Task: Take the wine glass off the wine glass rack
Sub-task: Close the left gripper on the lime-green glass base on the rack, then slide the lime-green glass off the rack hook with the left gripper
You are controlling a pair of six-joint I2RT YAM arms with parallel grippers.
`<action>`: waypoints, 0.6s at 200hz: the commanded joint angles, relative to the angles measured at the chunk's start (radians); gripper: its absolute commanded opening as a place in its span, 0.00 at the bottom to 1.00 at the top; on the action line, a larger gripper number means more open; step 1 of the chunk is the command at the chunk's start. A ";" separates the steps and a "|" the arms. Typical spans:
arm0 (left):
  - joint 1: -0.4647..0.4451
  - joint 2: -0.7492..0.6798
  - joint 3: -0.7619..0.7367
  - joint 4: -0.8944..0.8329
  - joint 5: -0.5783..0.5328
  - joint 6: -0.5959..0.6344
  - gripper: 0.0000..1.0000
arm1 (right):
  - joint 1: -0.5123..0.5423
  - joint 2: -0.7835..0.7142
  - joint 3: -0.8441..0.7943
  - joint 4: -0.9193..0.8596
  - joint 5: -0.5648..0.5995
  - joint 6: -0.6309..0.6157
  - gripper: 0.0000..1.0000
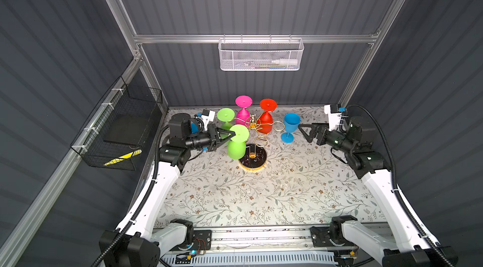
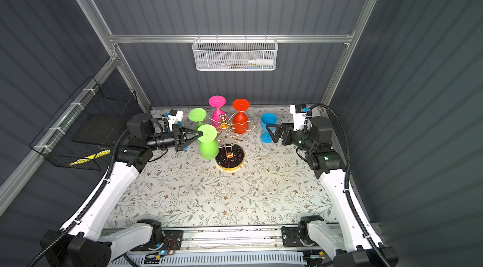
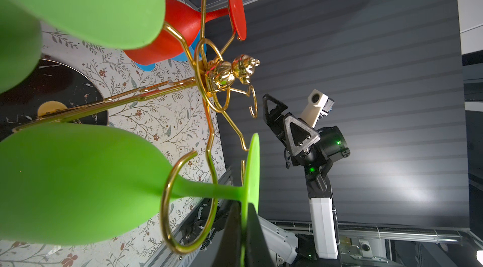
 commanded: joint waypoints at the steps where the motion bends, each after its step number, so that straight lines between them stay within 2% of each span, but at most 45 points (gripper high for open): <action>1: -0.004 -0.014 0.039 0.039 -0.029 0.003 0.00 | -0.004 -0.008 -0.008 0.003 -0.014 0.011 0.99; 120: -0.004 -0.021 0.179 -0.280 -0.169 0.138 0.00 | -0.004 -0.007 -0.011 0.007 -0.026 0.024 0.99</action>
